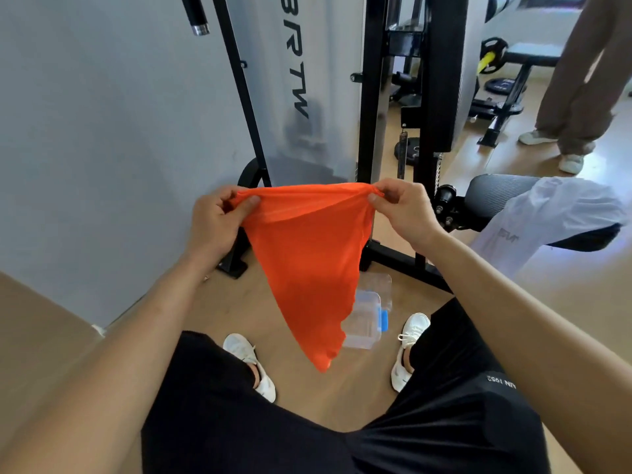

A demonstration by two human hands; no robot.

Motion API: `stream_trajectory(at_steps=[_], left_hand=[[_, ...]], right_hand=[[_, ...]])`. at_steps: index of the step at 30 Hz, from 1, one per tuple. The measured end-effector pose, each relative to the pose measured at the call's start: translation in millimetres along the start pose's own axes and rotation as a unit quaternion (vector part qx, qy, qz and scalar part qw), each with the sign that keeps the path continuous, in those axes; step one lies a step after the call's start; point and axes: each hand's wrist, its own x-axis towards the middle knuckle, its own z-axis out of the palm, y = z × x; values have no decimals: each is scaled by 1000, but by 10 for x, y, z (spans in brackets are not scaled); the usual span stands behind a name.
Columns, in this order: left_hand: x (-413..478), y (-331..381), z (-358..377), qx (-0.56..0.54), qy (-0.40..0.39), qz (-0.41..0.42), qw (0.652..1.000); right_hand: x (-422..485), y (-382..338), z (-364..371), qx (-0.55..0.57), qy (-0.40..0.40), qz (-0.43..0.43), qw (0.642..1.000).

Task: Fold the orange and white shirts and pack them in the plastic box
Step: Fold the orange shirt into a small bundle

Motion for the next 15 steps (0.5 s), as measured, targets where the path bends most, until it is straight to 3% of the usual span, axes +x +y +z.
stream_trajectory(at_steps=[2, 5, 11, 15], left_hand=[[84, 77, -22, 14, 8, 8, 1000], [122, 61, -27, 60, -53, -34, 996], [158, 77, -61, 23, 1, -95, 995], [200, 149, -18, -46, 31, -204, 977]], right_hand=[[26, -45, 38, 6, -9, -5, 1000], [43, -13, 106, -32, -62, 59, 996], [36, -81, 155, 84, -40, 134, 987], [70, -193, 208, 114, -11, 181, 977]])
